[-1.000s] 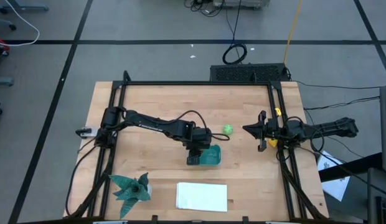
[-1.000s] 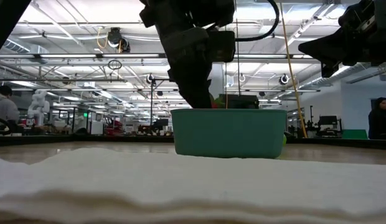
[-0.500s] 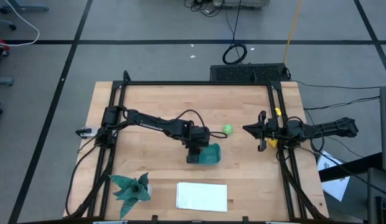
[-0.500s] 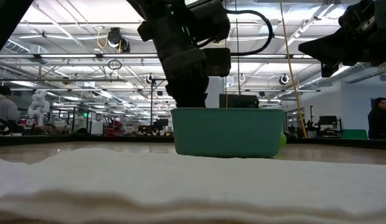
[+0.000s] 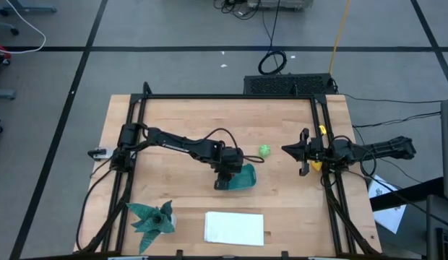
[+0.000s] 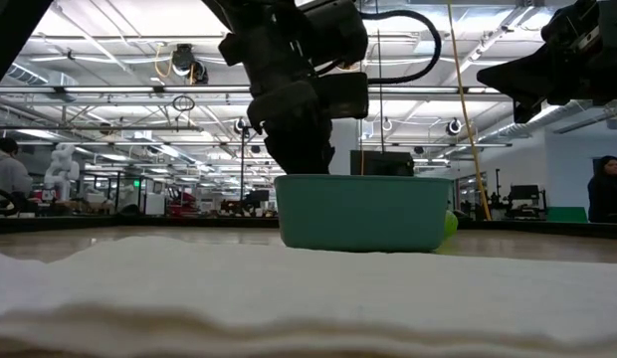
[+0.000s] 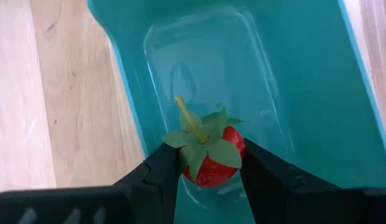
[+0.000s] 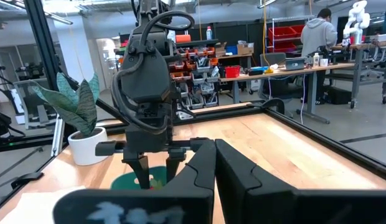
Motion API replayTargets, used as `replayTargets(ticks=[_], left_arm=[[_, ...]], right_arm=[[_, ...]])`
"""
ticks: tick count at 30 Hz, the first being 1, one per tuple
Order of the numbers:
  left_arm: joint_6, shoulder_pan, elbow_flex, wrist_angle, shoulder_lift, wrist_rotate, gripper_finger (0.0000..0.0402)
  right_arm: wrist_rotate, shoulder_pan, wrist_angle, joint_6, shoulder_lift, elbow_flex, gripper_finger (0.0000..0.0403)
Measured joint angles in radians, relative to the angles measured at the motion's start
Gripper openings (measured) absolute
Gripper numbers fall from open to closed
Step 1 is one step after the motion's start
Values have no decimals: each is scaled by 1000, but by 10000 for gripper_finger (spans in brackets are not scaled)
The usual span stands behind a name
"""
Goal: Pick and placing Produce into tupperware
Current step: Put the red strawberry into the blue bin
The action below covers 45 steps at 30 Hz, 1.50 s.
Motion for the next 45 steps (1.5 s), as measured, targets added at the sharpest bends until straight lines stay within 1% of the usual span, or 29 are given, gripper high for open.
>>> replayTargets(ticks=[16,27,32,36,38,43,45], left_arm=[[160,-13,0,-1,0,0,140],[215,-13,0,-1,0,1,140],[211,-12,1,-8,0,46,140],[197,-12,1,-14,0,54,140],[188,-11,1,-14,0,74,140],[116,2,1,-16,0,149,140],[84,10,1,-16,0,150,140]], right_arm=[[0,0,0,0,0,0,0],[0,0,0,0,0,0,0],[0,0,0,0,0,0,0],[0,0,1,0,0,0,0],[0,0,4,0,0,0,0],[0,0,5,0,0,0,0],[0,0,5,-1,0,0,0]])
